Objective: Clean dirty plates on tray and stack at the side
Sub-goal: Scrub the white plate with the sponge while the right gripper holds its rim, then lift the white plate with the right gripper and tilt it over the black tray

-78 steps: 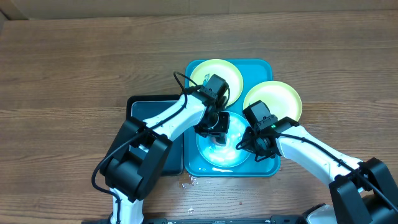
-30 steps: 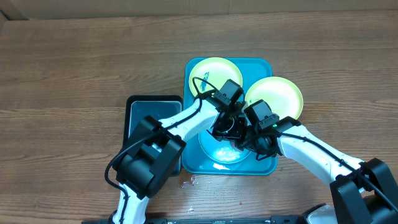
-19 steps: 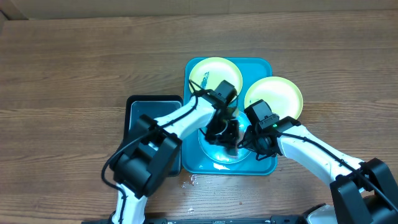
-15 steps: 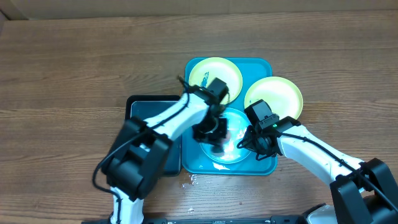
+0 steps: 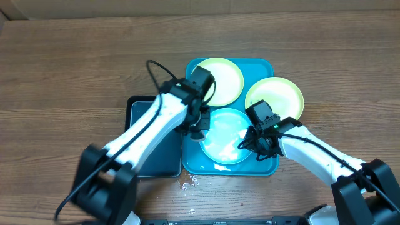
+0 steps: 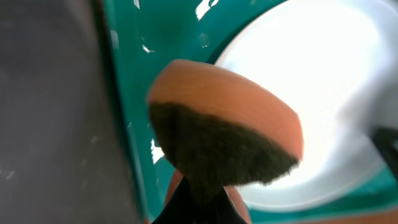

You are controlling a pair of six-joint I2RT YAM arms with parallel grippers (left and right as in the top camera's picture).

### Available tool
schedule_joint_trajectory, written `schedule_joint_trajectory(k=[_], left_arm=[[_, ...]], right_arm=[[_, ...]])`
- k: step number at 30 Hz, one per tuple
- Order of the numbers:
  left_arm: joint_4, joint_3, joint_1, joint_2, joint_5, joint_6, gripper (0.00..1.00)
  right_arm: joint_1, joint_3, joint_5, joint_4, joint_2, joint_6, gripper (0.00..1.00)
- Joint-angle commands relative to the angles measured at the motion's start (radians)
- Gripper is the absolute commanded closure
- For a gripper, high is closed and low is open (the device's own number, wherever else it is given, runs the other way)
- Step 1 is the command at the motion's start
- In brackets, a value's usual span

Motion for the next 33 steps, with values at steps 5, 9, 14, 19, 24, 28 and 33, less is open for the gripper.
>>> schedule_joint_trajectory(k=[5, 9, 14, 19, 24, 28, 33], left_arm=[[0.005, -0.014, 0.002, -0.109, 0.02, 0.018, 0.96], [0.079, -0.101, -0.01, -0.061, 0.05, 0.003, 0.96], [0.192, -0.207, -0.01, 0.018, 0.182, 0.003, 0.96], [0.211, -0.223, -0.006, 0.097, 0.171, 0.015, 0.96], [0.178, -0.2, 0.048, 0.06, 0.176, 0.019, 0.96], [0.116, -0.154, 0.113, -0.06, 0.177, 0.024, 0.96], [0.06, -0.141, 0.209, -0.203, 0.1, 0.093, 0.96]], right_arm=[[0.003, -0.014, 0.034, -0.008, 0.015, -0.008, 0.96], [0.003, -0.014, 0.034, -0.009, 0.015, -0.008, 0.96], [0.003, -0.014, 0.034, -0.009, 0.015, -0.008, 0.96], [0.003, -0.014, 0.034, -0.009, 0.015, -0.008, 0.96], [0.003, -0.014, 0.034, -0.013, 0.015, -0.008, 0.96], [0.003, -0.014, 0.034, -0.014, 0.015, -0.008, 0.96], [0.003, -0.014, 0.034, -0.014, 0.015, -0.008, 0.96]])
